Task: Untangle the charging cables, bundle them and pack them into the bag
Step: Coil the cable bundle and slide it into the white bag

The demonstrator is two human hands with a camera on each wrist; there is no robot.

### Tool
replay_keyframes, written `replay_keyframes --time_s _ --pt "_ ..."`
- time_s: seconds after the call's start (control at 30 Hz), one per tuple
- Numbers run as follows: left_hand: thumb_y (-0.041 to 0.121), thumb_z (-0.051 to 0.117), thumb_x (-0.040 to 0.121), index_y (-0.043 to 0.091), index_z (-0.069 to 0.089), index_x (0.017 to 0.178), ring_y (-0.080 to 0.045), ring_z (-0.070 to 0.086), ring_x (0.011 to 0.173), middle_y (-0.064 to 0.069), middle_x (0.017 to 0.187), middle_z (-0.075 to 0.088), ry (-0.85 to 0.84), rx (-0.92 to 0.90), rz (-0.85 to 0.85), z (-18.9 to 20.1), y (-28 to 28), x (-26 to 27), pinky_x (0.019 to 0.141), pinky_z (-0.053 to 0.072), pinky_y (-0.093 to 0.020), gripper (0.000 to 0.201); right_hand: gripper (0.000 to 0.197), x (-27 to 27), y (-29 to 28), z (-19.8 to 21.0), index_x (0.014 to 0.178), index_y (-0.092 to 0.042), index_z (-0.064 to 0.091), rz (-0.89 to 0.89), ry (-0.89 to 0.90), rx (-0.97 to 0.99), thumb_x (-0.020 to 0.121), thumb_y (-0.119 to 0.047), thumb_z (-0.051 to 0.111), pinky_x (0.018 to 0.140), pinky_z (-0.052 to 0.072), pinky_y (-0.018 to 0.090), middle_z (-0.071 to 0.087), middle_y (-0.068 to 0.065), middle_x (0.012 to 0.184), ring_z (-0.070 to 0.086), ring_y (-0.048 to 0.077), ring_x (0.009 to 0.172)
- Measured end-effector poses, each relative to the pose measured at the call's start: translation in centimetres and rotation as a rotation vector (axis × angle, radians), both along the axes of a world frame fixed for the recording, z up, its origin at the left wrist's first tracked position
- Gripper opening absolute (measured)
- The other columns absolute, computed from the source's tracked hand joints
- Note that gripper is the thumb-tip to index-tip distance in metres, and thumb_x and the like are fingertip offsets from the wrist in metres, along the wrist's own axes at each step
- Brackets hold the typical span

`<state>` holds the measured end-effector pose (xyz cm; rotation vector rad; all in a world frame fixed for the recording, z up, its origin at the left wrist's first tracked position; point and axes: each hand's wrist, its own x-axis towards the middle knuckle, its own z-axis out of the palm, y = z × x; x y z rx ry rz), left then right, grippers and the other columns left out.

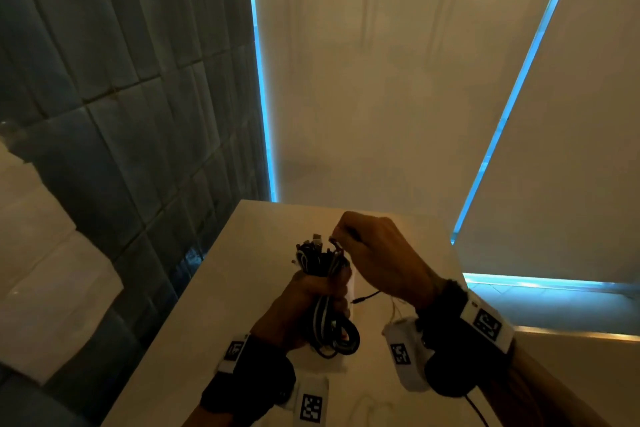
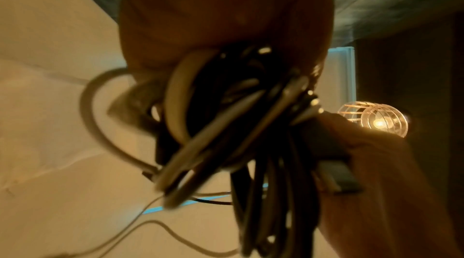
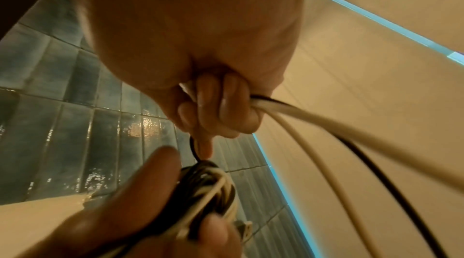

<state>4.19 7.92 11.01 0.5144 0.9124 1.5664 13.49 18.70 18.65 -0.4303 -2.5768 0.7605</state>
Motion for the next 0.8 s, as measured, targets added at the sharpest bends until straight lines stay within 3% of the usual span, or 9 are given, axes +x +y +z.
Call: replay_keyframes --time_s 0.1,0.17,0.23,0.37,0.43,0.53,0.67,0.73,0.8 --pt "0.020 0.092 0.053 0.009 0.061 0.093 -0.015 0.051 0.050 -0.002 0.060 0.049 -0.161 0.054 0.054 -0.5 0.0 -0.5 0.056 0.050 -0.032 0.051 0.014 0.3 -0.6 -1.4 0.083 -0.007 0.062 0.075 0.042 0.042 0.092 -0.003 0.052 0.059 0.040 0.021 0.057 -0.002 0.072 0.050 0.009 0.063" --pt "0.027 0.093 0.053 0.010 0.061 0.098 -0.015 0.052 0.051 -0.002 0.063 0.051 -0.203 0.082 0.065 -0.8 0.0 -0.6 0.059 0.052 -0.032 0.057 0.012 0.4 -0.7 -2.1 0.084 -0.010 0.065 0.067 0.092 0.086 0.092 -0.006 0.056 0.059 0.036 0.013 0.053 -0.007 0.072 0.049 0.005 0.064" --pt "0.033 0.091 0.055 0.011 0.067 0.101 -0.016 0.054 0.058 -0.004 0.071 0.052 -0.222 0.086 0.065 -0.9 0.0 -0.5 0.062 0.053 -0.032 0.056 0.012 0.5 -1.0 -2.6 0.077 -0.010 0.060 0.045 0.152 0.048 0.087 -0.004 0.060 0.055 0.036 0.015 0.054 -0.005 0.067 0.050 0.006 0.060" --pt "0.045 0.085 0.064 0.007 0.056 0.121 -0.028 0.048 0.087 -0.017 0.104 0.044 -0.202 0.022 0.105 -1.1 0.0 -0.3 0.077 0.050 -0.039 0.074 0.040 1.1 -2.2 -3.4 0.066 -0.027 0.040 0.029 0.214 -0.123 0.079 0.008 0.057 0.048 0.031 0.014 0.050 -0.009 0.058 0.042 0.006 0.051" --pt "0.045 0.085 0.064 0.007 0.060 0.116 -0.028 0.053 0.089 -0.018 0.103 0.051 -0.220 0.017 0.103 -0.8 -0.1 -0.1 0.080 0.049 -0.039 0.069 0.044 1.6 -2.6 -3.6 0.065 -0.030 0.039 0.065 0.236 -0.154 0.083 0.007 0.056 0.048 0.030 0.015 0.047 -0.009 0.057 0.041 0.006 0.050" --pt "0.032 0.084 0.066 0.009 0.069 0.095 -0.027 0.064 0.084 -0.013 0.093 0.065 -0.319 0.080 0.062 0.0 -0.3 0.1 0.078 0.052 -0.038 0.040 0.031 2.3 -3.1 -3.5 0.072 -0.023 0.051 0.133 0.200 -0.159 0.089 0.002 0.055 0.050 0.033 0.016 0.048 -0.011 0.058 0.042 0.006 0.052" --pt "0.019 0.083 0.062 0.012 0.061 0.074 -0.022 0.060 0.062 -0.006 0.068 0.058 -0.255 0.050 0.110 0.9 -0.1 -0.3 0.064 0.051 -0.033 0.026 0.012 3.0 -3.4 -3.8 0.093 -0.016 0.065 0.136 0.183 -0.044 0.094 -0.008 0.056 0.052 0.033 0.012 0.048 -0.021 0.058 0.048 0.001 0.054" --pt "0.012 0.076 0.066 0.013 0.055 0.069 -0.019 0.055 0.053 -0.004 0.062 0.052 -0.195 0.022 0.219 1.1 0.0 -1.1 0.056 0.049 -0.029 0.021 0.008 3.3 -3.7 -4.5 0.089 -0.015 0.059 0.102 0.192 -0.020 0.096 -0.019 0.056 0.049 0.035 0.020 0.051 -0.011 0.058 0.048 0.007 0.052" --pt "0.009 0.072 0.062 0.011 0.050 0.064 -0.018 0.050 0.051 -0.005 0.060 0.047 -0.123 0.026 0.361 1.3 0.1 -2.3 0.054 0.047 -0.028 0.023 0.021 3.9 -4.4 -5.5 0.082 -0.017 0.052 0.059 0.208 -0.064 0.098 -0.030 0.051 0.049 0.038 0.032 0.055 0.000 0.061 0.049 0.016 0.052"
